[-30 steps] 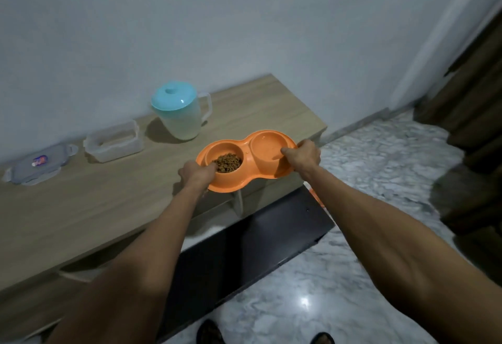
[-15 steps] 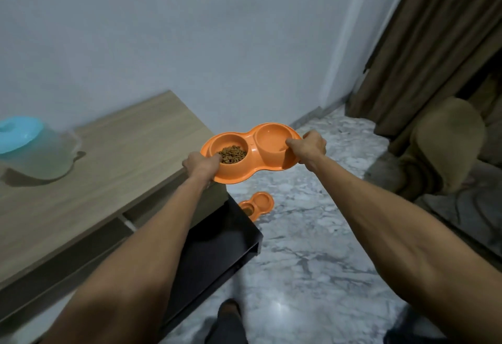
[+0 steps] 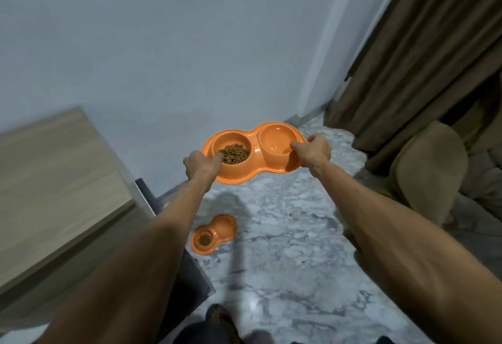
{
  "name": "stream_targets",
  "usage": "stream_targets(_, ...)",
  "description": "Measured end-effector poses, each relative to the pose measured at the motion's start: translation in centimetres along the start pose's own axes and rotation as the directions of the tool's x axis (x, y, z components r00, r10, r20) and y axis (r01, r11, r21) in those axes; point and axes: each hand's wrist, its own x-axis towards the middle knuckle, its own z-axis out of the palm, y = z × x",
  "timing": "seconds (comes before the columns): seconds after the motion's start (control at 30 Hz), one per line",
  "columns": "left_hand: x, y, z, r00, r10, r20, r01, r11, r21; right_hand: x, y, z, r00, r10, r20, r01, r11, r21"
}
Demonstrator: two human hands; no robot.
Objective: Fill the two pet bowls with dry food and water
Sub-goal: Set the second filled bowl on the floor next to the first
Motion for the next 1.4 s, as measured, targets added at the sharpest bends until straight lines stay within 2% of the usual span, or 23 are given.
stream_targets(0.2, 6.4, 0.6, 8.6, 0.996, -0.07, -0.062, 0.07, 0.998, 0.004, 10.6, 1.7, 3.9, 0.998, -0.006, 0.059, 0.007, 1.0, -0.023)
stream_targets(0.4, 13.9, -2.0, 18.6, 0.975, -0.149, -0.163, 0.149, 0.989, -0.014, 22.2, 6.8, 12.1, 0.985, -0.044, 0.167, 0.049, 0.998, -0.026)
stream_targets(0.57, 21.0, -7.9, 28.9, 0.934, -0.263, -0.24, 0.254, 0.965, -0.067, 31.6, 14.9, 21.1, 0.968, -0.047, 0.248, 0.06, 0.997, -0.046)
stream_targets(0.77, 28.5, -19.3, 41.5, 0.885, -0.347, -0.309, 0.34, 0.937, -0.078, 40.1, 27.4, 32.4, 0.95, -0.047, 0.31, 0.077, 0.993, -0.085)
stream_targets(0.97, 33.8, -31.3, 50.8, 0.868, -0.373, -0.327, 0.387, 0.922, -0.025, 44.5, 40.0, 42.1, 0.935, -0.017, 0.354, 0.062, 0.991, -0.115)
stream_targets(1.1, 35.7, -37.8, 54.9, 0.861, -0.411, -0.3, 0.421, 0.907, -0.035, 45.9, 46.0, 46.4, 0.928, 0.015, 0.373, 0.048, 0.986, -0.159)
stream_targets(1.4, 37.0, -42.7, 58.5, 0.848, -0.458, -0.266, 0.444, 0.889, -0.114, 46.9, 52.1, 49.7, 0.929, 0.022, 0.37, 0.053, 0.98, -0.191)
